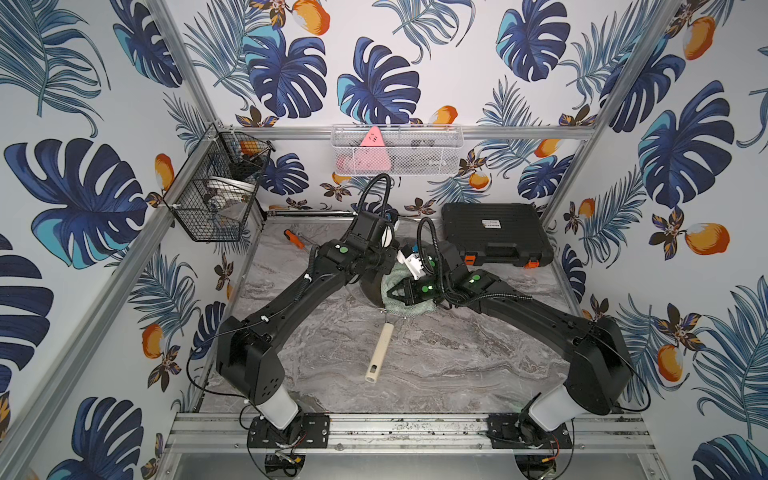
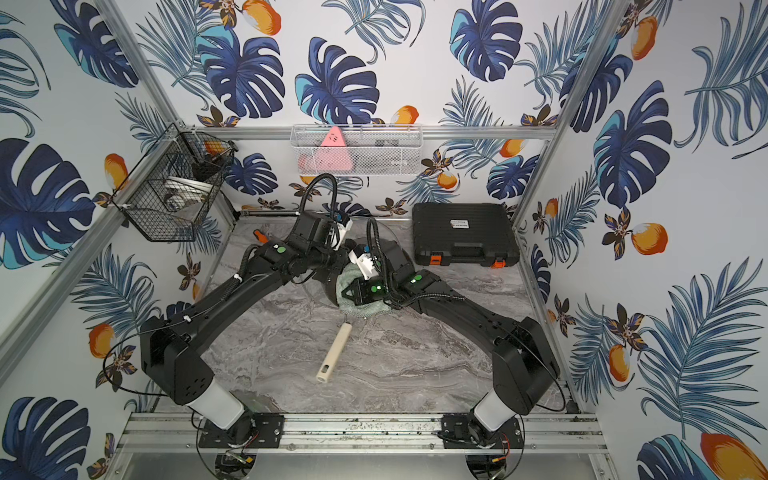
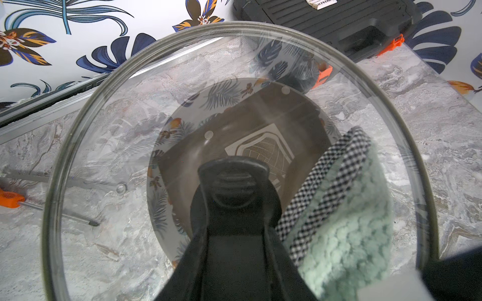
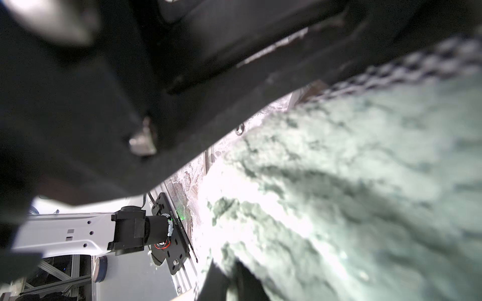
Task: Wipe the pot lid with a cloth
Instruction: Wipe the pot lid.
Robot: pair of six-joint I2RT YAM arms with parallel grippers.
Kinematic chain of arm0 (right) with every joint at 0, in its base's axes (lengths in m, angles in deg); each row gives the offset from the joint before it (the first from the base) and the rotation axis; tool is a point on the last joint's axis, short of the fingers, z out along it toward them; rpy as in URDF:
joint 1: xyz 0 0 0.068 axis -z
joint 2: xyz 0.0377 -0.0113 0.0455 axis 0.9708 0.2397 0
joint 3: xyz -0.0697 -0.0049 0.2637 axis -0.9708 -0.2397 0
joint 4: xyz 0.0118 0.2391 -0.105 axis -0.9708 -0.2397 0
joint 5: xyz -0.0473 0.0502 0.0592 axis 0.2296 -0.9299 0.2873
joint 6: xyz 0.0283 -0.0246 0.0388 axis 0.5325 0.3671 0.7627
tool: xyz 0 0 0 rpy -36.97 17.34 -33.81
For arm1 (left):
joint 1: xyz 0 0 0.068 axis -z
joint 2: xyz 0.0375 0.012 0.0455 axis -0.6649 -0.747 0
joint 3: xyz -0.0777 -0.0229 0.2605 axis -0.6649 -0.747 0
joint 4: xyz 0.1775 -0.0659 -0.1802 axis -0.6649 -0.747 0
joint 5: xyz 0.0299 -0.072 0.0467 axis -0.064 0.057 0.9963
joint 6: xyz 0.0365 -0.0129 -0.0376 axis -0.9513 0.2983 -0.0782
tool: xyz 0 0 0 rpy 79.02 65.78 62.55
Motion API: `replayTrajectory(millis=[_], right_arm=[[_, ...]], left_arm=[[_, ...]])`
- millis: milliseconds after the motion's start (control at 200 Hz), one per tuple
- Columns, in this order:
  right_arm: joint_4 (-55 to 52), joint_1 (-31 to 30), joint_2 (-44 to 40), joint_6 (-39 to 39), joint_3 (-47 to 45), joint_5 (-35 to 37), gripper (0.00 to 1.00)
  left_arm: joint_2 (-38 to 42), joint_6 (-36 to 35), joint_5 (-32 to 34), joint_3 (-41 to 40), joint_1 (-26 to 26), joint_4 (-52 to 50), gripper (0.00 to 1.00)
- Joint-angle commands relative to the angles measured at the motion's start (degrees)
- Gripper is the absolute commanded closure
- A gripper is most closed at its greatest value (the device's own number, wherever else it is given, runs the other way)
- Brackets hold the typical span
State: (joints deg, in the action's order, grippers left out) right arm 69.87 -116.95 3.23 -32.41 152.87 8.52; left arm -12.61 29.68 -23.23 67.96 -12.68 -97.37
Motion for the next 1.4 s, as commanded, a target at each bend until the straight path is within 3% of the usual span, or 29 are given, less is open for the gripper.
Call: replayTrajectory(millis=[0,315,836,1396], right_arm=[[2.1,-0.1,-1.2,-0.6,-0.1,2.7,1.0],[2.3,2.8,-1.8,-0.5,0.4,4.6,1.0],[2.2,12.0,0.2,-1.0,5.6,-0.7,1.0],[0.9,14.4,5.1,-1.8,11.6,-3.6,1.0]], left_arm=[[1.8,1.6,-1.1,0.2,0.2,7.9,1.0],[4.5,1.9,-2.0,-1.1,0.1,7.6,1.0],[6.3,-0.5,-3.8,-2.1,0.1,6.7,1.0],[6.7,-10.9,-10.8,-3.4,1.2,6.8,1.0]])
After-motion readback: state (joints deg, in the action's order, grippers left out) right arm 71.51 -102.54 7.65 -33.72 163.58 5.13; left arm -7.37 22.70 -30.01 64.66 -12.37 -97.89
